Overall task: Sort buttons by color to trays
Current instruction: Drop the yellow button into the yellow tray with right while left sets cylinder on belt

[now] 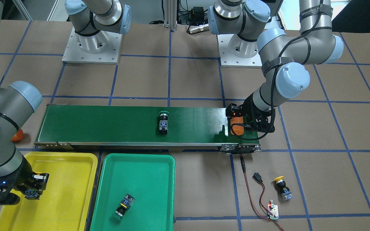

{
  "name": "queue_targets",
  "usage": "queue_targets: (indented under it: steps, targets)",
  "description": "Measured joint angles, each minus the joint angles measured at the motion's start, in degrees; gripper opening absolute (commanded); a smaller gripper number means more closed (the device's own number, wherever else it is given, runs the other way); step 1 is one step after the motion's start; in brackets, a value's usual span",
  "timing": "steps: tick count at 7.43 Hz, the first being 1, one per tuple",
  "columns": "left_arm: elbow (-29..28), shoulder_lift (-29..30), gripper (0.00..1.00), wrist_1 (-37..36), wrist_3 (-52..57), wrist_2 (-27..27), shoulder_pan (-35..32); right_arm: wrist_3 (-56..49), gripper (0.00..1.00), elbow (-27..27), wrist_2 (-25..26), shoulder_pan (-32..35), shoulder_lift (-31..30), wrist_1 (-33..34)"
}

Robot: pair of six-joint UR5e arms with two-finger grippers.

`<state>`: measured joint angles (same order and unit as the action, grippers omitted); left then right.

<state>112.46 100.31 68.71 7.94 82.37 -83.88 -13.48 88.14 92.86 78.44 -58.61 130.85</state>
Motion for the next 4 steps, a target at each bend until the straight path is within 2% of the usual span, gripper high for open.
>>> queue_targets:
  steps: [2,3,4]
  targets:
    - [-0.54,-0.92,1.0,-0.11,-1.28,-0.08,0.19,0.08,1.0,0.22,0.24,0.0,-0.48,-1.25]
    - [-3.26,-0.79,1.0,-0.02,-1.18,0.06,0.97,0.22,1.0,1.1,0.26,0.13,-2.51,-2.81]
    - [-8.6,1.17,1.0,0.94,-1.61,0.37,1.77,0.41,1.0,2.69,-0.53,0.33,-6.13,-5.71]
